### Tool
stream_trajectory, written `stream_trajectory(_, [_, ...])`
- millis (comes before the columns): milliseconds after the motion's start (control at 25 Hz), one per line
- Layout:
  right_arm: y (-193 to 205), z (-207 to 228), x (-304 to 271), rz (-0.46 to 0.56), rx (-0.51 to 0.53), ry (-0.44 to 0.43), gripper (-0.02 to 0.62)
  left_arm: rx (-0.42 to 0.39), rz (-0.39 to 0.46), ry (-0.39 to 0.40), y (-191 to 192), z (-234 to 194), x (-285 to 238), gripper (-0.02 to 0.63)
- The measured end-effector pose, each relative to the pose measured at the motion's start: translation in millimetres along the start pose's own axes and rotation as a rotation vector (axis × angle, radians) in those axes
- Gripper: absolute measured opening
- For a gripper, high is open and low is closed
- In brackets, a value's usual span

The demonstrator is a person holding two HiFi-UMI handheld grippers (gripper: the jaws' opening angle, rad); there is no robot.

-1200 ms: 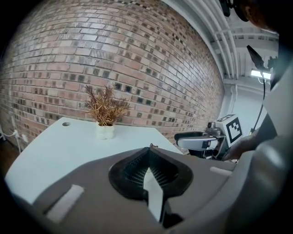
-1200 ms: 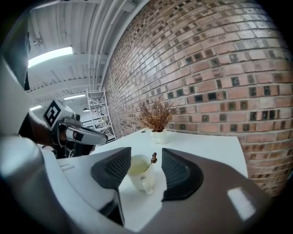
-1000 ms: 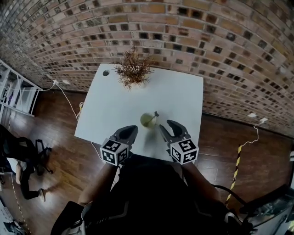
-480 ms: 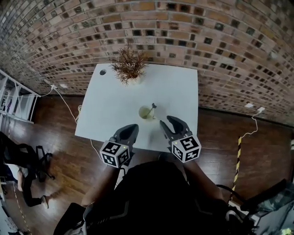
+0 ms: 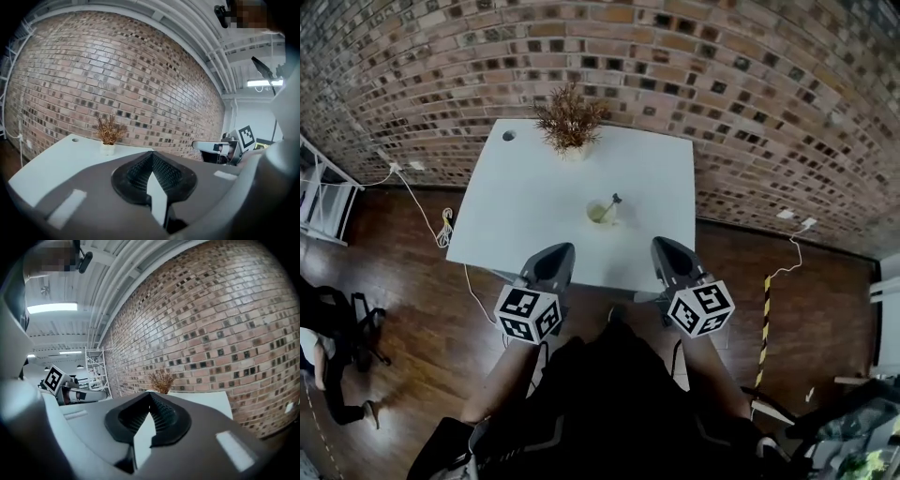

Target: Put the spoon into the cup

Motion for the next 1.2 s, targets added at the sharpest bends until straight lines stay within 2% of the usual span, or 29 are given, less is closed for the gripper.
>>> stream_trajectory(160, [-23,-15,36,0.018,0.026,0.076,0.006,0.009,0.037,0.034,-7,12,19,-0.006])
stream_trajectory(400, [-26,-18,82,0.009,0.038,0.142,0.006,0.028,-0.014,0.054,15,29,22,-0.005])
stream_trajectory(560, [-24,-9,100,0.019,0.025,0.125,0.006,0.012,0.02,0.033,6,52,27,-0.006])
stream_trajectory(680, [-34,-7,109,0.018,0.049,0.081,0.006,0.011,0.038,0.005,0,68,32,-0.006])
stream_trajectory(920, [-44,4,122,0.015,0.071,0.047,0.005,-0.023,0.056,-0.001,-14,104,38,-0.006])
stream_trajectory(1200, [-46,3,129,0.041,0.06,0.044,0.005,-0.043,0.042,-0.019,-10,112,42,-0.006])
Point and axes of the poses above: the fingertips, and each gripper's own axes: x backward along the fingers, z to its right, y out of its underside, the point moved 1 cm from there along x, backward along the fingers, and after that the axes turned 10 degrees about -y, right-handed, at the moved point
